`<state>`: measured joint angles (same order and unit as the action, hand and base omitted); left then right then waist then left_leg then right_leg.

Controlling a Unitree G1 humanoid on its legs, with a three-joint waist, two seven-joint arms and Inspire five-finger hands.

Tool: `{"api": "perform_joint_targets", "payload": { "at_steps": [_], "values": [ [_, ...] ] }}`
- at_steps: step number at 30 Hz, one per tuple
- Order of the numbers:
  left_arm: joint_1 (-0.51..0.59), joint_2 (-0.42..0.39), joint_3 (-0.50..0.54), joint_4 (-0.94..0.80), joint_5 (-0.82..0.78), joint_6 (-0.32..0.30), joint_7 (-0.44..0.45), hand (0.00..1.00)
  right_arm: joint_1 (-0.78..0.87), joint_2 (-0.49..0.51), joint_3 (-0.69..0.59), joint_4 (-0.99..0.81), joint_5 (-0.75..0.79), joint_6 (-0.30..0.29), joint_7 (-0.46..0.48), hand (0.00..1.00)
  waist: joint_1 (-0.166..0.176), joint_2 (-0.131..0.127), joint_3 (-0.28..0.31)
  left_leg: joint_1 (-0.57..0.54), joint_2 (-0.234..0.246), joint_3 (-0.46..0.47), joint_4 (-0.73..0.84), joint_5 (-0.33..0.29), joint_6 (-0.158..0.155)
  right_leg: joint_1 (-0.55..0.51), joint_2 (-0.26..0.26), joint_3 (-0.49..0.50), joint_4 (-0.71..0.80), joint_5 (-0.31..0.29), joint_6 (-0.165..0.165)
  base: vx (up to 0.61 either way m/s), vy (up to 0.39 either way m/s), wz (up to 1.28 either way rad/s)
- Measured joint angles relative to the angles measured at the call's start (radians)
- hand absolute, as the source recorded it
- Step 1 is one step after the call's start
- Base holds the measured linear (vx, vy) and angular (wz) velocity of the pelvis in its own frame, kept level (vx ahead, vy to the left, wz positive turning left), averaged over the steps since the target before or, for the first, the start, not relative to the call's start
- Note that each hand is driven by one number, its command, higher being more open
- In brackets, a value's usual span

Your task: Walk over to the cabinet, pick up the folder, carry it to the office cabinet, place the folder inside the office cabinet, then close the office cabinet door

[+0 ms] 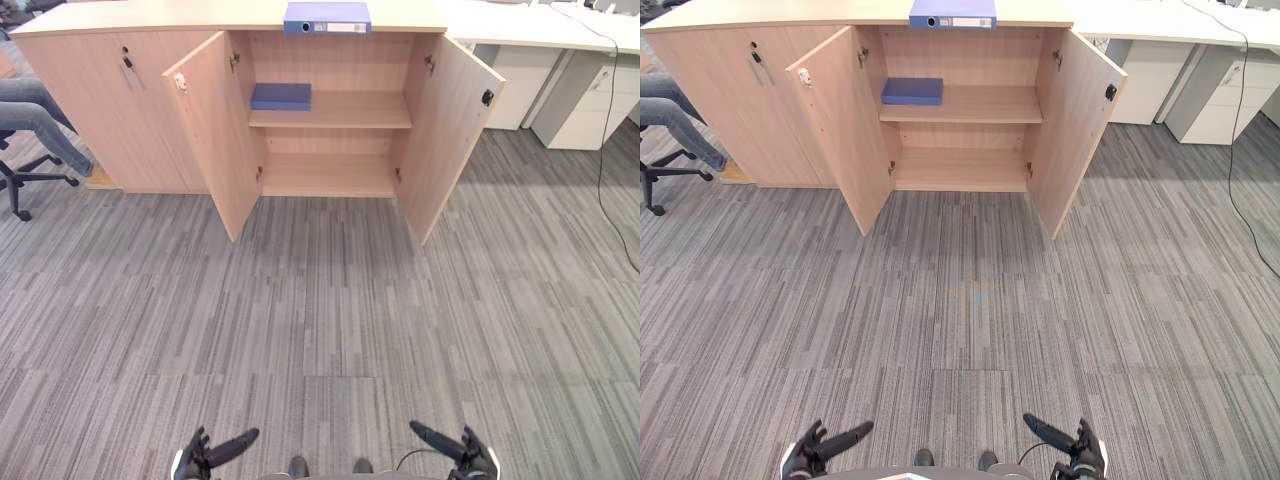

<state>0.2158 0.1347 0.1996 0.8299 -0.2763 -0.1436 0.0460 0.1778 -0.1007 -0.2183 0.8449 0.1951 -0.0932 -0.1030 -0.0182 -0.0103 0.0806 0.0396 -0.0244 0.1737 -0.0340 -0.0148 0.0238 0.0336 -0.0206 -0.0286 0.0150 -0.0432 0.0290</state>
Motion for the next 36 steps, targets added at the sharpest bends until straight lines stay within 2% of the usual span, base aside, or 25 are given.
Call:
{"api": "perform_joint_targets", "payload": {
  "at_steps": [6,11,15,18,21,22,23,24,25,27,29,30,31,32,33,34,35,36],
  "values": [
    [-0.021,0.001,-0.001,-0.037,0.001,-0.014,-0.008,1.0,-0.02,-0.012,0.0,-0.015,-0.042,-0.006,0.029,1.0,-0.008,0.002,0.02,0.027,0.002,0.003,-0.005,-0.015,-0.023,0.029,0.0,-0.005,-0.013,0.0,0.0,0.09,0.001,-0.02],
    [-0.014,0.001,-0.012,-0.054,0.005,-0.014,-0.012,1.0,-0.019,-0.017,0.011,-0.033,-0.087,-0.006,0.04,1.0,-0.019,0.005,0.041,0.032,0.002,0.004,-0.003,-0.023,-0.027,0.035,0.0,-0.004,-0.014,0.0,0.0,0.0,-0.003,-0.01],
    [0.0,0.0,-0.05,-0.094,0.026,-0.014,-0.019,1.0,-0.048,-0.036,0.044,-0.04,-0.126,-0.005,0.04,1.0,-0.018,0.01,0.05,-0.037,0.006,0.021,0.089,-0.085,-0.017,0.001,-0.005,0.007,-0.012,-0.007,0.005,-0.04,-0.007,-0.13],
    [0.0,-0.009,-0.089,-0.125,0.036,-0.013,-0.022,1.0,-0.066,-0.052,0.06,-0.052,-0.148,-0.004,0.037,1.0,-0.019,0.024,0.072,-0.112,0.015,0.028,0.202,-0.152,-0.005,-0.045,-0.008,0.008,0.031,-0.044,0.022,-0.05,0.026,-0.06],
    [0.002,-0.011,-0.108,-0.146,0.041,-0.012,-0.025,1.0,-0.089,-0.055,0.071,-0.053,-0.149,0.005,0.029,1.0,-0.018,0.028,0.077,-0.175,0.017,0.03,0.284,-0.209,0.009,-0.122,-0.019,0.009,0.136,-0.122,0.036,0.03,0.068,-0.02],
    [0.003,-0.01,-0.122,-0.164,0.041,-0.01,-0.026,1.0,-0.091,-0.055,0.072,-0.065,-0.149,0.006,0.025,1.0,-0.013,0.025,0.084,-0.188,0.008,0.032,0.321,-0.249,0.027,-0.166,-0.037,0.003,0.245,-0.17,0.071,0.12,0.082,-0.03],
    [0.004,-0.01,-0.128,-0.17,0.041,-0.01,-0.026,1.0,-0.09,-0.055,0.073,-0.072,-0.15,0.007,0.023,1.0,-0.012,0.024,0.086,-0.186,0.003,0.033,0.326,-0.262,0.035,-0.185,-0.045,0.003,0.298,-0.183,0.072,0.16,0.111,-0.1],
    [0.003,-0.009,-0.135,-0.171,0.041,-0.01,-0.025,1.0,-0.095,-0.056,0.08,-0.079,-0.15,0.009,0.02,1.0,-0.008,0.03,0.09,-0.181,0.002,0.035,0.332,-0.28,0.04,-0.241,-0.052,-0.005,0.42,-0.191,0.074,0.28,0.136,-0.07],
    [-0.003,0.01,-0.159,-0.172,0.041,-0.009,-0.021,1.0,-0.097,-0.054,0.106,-0.092,-0.15,0.009,0.018,1.0,-0.012,0.033,0.111,-0.14,0.002,0.028,0.33,-0.291,0.056,-0.34,-0.062,-0.027,0.649,-0.205,0.07,0.24,0.122,-0.01],
    [-0.003,0.029,-0.171,-0.172,0.041,-0.008,-0.018,1.0,-0.086,-0.052,0.13,-0.108,-0.15,0.012,0.02,1.0,-0.015,0.031,0.123,-0.084,0.002,0.016,0.323,-0.318,0.054,-0.375,-0.069,-0.055,0.72,-0.241,0.043,0.31,0.064,0.11],
    [-0.025,0.043,-0.171,-0.171,0.041,-0.008,-0.009,1.0,-0.099,-0.054,0.149,-0.132,-0.15,0.012,0.02,1.0,-0.026,0.039,0.151,-0.004,0.012,0.0,0.283,-0.337,0.05,-0.443,-0.064,-0.114,0.686,-0.265,0.025,0.61,0.012,0.27],
    [-0.06,0.044,-0.171,-0.168,0.041,-0.009,-0.002,1.0,-0.111,-0.062,0.149,-0.144,-0.149,0.012,0.019,1.0,-0.033,0.063,0.169,0.04,0.043,-0.026,0.231,-0.338,0.045,-0.508,-0.04,-0.165,0.593,-0.25,0.011,0.66,-0.045,0.45],
    [-0.076,0.042,-0.171,-0.165,0.041,-0.009,-0.001,1.0,-0.118,-0.067,0.15,-0.145,-0.149,0.011,0.02,1.0,-0.039,0.076,0.178,0.062,0.06,-0.035,0.209,-0.338,0.043,-0.531,-0.027,-0.185,0.548,-0.23,0.005,0.59,-0.06,0.54],
    [-0.096,0.04,-0.171,-0.161,0.041,-0.013,0.0,1.0,-0.129,-0.076,0.155,-0.145,-0.149,0.011,0.019,1.0,-0.049,0.092,0.195,0.096,0.088,-0.047,0.181,-0.336,0.026,-0.564,-0.012,-0.21,0.47,-0.179,0.003,0.54,-0.074,0.57],
    [-0.114,0.043,-0.173,-0.155,0.041,-0.015,0.001,1.0,-0.13,-0.082,0.166,-0.15,-0.149,0.011,0.018,1.0,-0.059,0.092,0.202,0.135,0.107,-0.059,0.161,-0.338,-0.013,-0.604,-0.001,-0.224,0.356,-0.085,-0.001,0.57,-0.091,0.54],
    [-0.118,0.046,-0.178,-0.15,0.041,-0.015,0.002,1.0,-0.125,-0.083,0.169,-0.154,-0.15,0.011,0.018,1.0,-0.062,0.086,0.2,0.157,0.111,-0.062,0.156,-0.344,-0.037,-0.611,0.002,-0.22,0.294,-0.031,-0.006,0.77,-0.151,0.55],
    [-0.109,0.054,-0.186,-0.141,0.042,-0.015,0.002,1.0,-0.105,-0.084,0.18,-0.157,-0.15,0.01,0.017,1.0,-0.075,0.071,0.194,0.208,0.115,-0.075,0.168,-0.369,-0.083,-0.614,0.006,-0.2,0.218,0.134,-0.041,0.85,-0.204,0.32],
    [-0.124,0.031,-0.189,-0.114,0.044,-0.013,0.0,1.0,-0.121,-0.097,0.183,-0.149,-0.151,0.012,0.018,1.0,-0.075,0.11,0.205,0.224,0.158,-0.08,0.23,-0.37,-0.119,-0.623,0.025,-0.217,0.328,0.189,-0.085,0.85,-0.199,0.24]
  ]
}}
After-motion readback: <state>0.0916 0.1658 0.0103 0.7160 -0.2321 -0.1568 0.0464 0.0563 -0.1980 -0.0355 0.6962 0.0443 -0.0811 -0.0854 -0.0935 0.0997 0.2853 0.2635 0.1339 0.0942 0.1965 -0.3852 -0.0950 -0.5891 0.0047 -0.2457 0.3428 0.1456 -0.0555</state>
